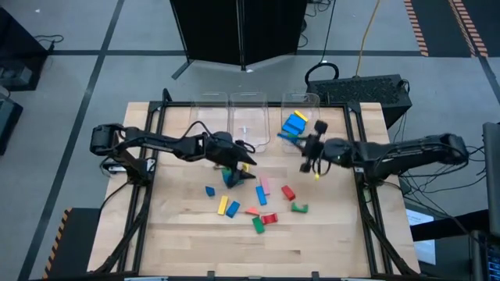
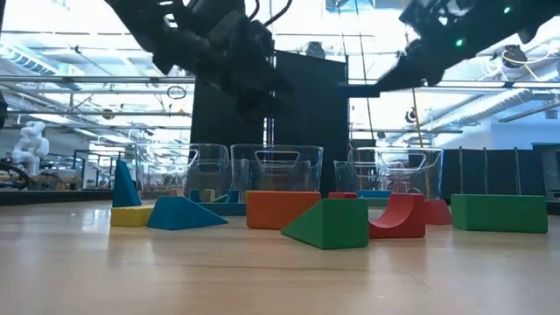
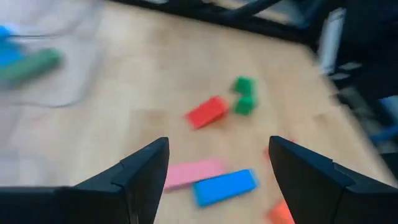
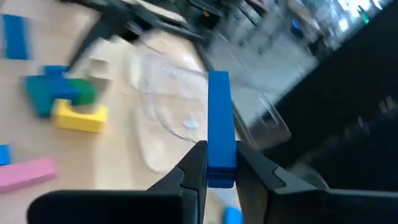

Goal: Sort blocks by size
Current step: Put the dark blue rectangular block into the right transparent bin

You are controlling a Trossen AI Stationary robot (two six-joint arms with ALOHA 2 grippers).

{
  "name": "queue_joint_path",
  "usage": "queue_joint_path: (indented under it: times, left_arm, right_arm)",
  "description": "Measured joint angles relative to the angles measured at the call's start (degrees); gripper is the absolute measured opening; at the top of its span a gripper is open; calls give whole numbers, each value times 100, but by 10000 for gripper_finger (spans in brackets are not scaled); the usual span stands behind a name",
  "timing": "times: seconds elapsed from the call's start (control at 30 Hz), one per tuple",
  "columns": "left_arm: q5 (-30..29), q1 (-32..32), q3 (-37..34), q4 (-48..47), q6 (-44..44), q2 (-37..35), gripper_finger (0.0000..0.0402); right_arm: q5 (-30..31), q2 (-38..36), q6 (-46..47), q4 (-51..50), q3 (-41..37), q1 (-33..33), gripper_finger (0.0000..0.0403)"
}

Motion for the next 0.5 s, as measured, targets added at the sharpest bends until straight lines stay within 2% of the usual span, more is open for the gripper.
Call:
queue_joint_path:
  times: [0.07,0.2,0.3,0.5]
  left_arm:
    - [-357,-24,1,-49,233,-101,276]
    - [-907,-85,5,-277,531,-382,276]
    - [-1253,-113,3,-493,646,-471,276]
    - [-1342,-116,-73,-467,736,-377,276]
  right_arm:
    - [-345,-129,333,-302,0,-459,52]
    - [-1488,-161,1006,-623,0,-1408,52]
    - [-2029,-34,1335,-733,0,-2027,52]
    - [-2853,379,1767,-785,2,-2898,52]
